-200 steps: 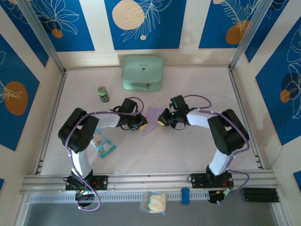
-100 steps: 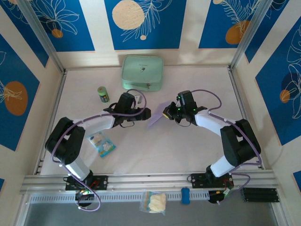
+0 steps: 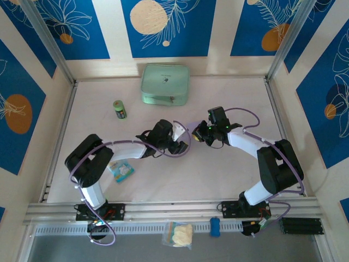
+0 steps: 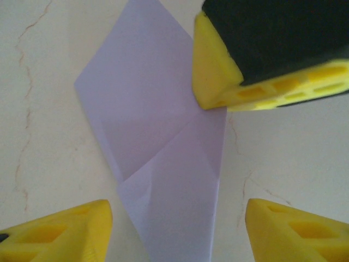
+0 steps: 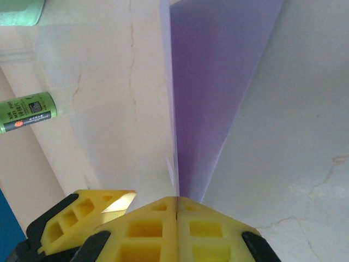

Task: Fold a paper plane with a square sheet of paper (pick it up from the middle)
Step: Fold the wing for the fifth time at the center of the table.

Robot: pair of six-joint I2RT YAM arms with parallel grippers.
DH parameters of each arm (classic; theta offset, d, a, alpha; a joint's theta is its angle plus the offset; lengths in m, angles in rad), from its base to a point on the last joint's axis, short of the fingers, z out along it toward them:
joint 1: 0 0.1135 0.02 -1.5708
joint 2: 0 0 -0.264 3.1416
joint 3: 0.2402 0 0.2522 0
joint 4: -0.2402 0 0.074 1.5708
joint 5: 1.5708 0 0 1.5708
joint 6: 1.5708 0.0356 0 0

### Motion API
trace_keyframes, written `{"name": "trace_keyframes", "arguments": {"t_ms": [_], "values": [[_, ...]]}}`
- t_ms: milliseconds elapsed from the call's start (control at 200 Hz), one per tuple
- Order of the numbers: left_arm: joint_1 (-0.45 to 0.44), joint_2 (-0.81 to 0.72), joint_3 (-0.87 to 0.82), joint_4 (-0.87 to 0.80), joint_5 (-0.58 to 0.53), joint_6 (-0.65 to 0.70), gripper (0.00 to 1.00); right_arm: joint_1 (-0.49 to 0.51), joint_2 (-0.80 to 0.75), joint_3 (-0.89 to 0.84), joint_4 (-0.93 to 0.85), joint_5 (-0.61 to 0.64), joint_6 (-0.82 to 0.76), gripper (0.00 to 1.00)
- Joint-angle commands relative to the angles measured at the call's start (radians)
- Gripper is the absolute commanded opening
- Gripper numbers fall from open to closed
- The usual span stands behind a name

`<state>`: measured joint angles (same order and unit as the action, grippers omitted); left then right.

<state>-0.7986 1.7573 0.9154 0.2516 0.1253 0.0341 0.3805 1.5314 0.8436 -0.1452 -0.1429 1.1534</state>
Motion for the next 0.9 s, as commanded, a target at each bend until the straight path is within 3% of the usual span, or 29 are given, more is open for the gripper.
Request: {"name": "trace_keyframes", "arguments": {"t_ms": [0,540,895], "values": [[-0.011,0.026,-0.013,0.107,0.040,0.097,0.61,-0.011,-0.015,0.004,-0.042,-0.022,0.022,0.00],[-0.045,0.107,0.034,0.072,0.030,0.209,0.42,-0.021,0.033,0.024,-0.055,-0.067,0.042,0.00],[-0.050,0.118,0.037,0.069,0.014,0.211,0.27,-0.023,0.047,0.023,-0.077,-0.083,0.039,0.00]]}}
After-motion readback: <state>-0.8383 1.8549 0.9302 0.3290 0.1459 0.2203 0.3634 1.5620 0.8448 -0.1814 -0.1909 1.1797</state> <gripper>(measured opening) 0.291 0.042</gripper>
